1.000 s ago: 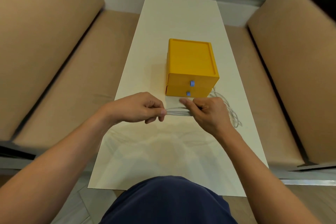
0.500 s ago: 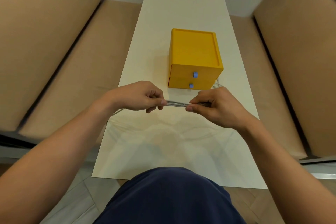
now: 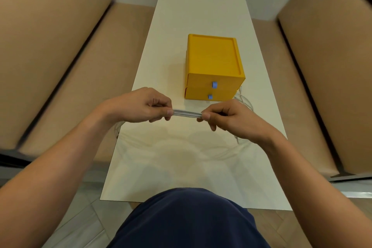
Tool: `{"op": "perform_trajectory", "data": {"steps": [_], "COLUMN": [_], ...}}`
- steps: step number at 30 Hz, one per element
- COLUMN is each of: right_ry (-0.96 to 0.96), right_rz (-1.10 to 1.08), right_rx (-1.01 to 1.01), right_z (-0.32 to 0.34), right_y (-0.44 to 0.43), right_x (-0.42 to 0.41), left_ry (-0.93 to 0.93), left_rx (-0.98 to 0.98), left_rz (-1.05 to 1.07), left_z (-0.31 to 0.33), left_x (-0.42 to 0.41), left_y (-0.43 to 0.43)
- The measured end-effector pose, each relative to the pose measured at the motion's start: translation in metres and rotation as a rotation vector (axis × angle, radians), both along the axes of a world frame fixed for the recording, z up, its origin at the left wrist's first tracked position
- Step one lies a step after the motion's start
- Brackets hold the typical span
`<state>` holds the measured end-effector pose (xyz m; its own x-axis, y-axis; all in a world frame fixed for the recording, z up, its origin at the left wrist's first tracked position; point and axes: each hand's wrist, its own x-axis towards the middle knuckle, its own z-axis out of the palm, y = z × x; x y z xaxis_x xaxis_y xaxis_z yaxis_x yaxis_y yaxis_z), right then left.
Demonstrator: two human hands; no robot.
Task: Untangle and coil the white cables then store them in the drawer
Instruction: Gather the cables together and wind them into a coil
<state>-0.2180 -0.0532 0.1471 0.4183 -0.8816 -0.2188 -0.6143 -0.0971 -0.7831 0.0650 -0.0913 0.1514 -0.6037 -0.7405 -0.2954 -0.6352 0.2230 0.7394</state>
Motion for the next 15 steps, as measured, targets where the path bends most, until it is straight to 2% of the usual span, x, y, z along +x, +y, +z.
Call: {"op": "perform_trajectory", "data": {"steps": [8, 15], "right_ry": [0.154, -0.010], "right_rz": [0.060, -0.012], "right_rx": [-0.007, 0.008], "right_z": [0.006, 0.014], "right_y": [-0.003, 0.008], "right_x": [-0.001, -0.003], "left_ry": [0.044, -0.002], "left_rx": [-0.012, 0.116], "left_rz": [-0.032, -0.047], "left_z": [0.005, -0.006], "left_x": [-0.007, -0.011], "left_y": [0.005, 0.001]}}
